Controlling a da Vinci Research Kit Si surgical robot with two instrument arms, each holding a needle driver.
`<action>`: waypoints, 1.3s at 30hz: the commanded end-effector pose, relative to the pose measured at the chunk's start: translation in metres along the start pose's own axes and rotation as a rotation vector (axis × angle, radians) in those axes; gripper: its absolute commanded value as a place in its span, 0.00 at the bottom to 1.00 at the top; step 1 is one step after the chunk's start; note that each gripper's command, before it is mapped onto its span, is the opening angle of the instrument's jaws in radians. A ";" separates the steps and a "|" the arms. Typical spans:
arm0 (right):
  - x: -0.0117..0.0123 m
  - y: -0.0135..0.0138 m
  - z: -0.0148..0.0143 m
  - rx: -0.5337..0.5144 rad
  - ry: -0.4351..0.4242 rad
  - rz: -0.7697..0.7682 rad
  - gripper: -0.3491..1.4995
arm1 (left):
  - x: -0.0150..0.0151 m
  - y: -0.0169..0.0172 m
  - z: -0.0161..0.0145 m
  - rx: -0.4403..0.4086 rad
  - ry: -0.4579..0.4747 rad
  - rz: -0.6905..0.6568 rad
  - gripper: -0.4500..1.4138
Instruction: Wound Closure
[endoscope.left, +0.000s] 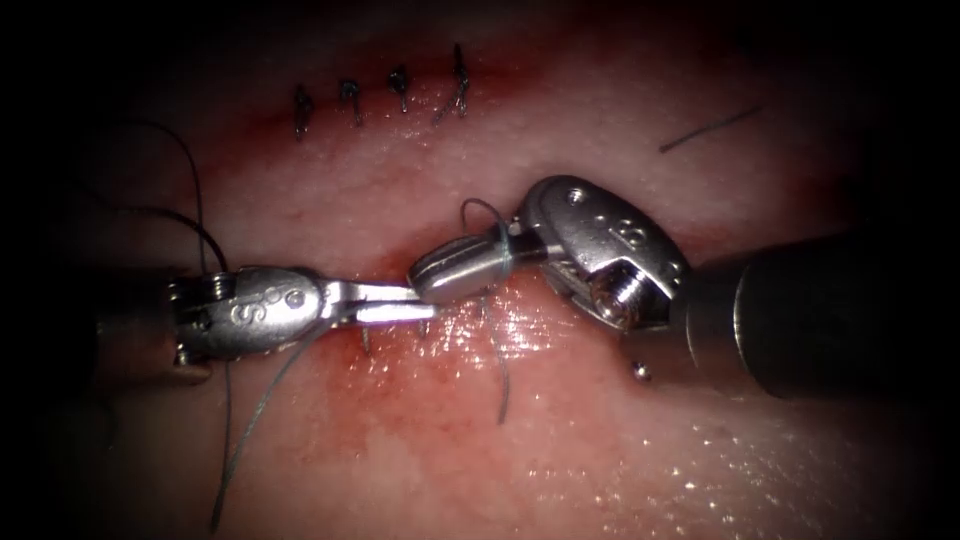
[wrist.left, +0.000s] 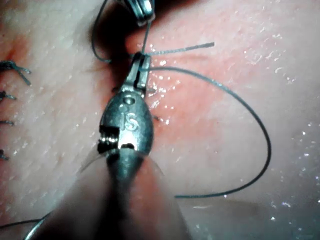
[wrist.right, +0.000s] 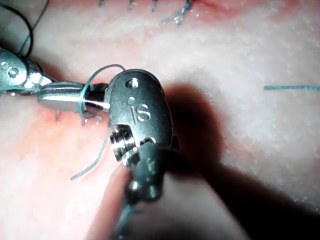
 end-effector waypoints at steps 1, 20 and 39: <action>-0.0009 0.0001 0.0000 0.017 -0.075 -0.021 0.00 | -0.0005 0.0002 0.0009 0.000 0.001 -0.003 0.00; -0.0031 -0.0007 0.0023 0.165 -0.498 -0.226 0.76 | -0.0003 0.0001 0.0015 0.006 0.001 -0.006 0.00; -0.0043 -0.0012 0.0031 0.228 -0.708 -0.311 0.00 | -0.0007 0.0013 0.0008 0.006 -0.005 -0.011 0.00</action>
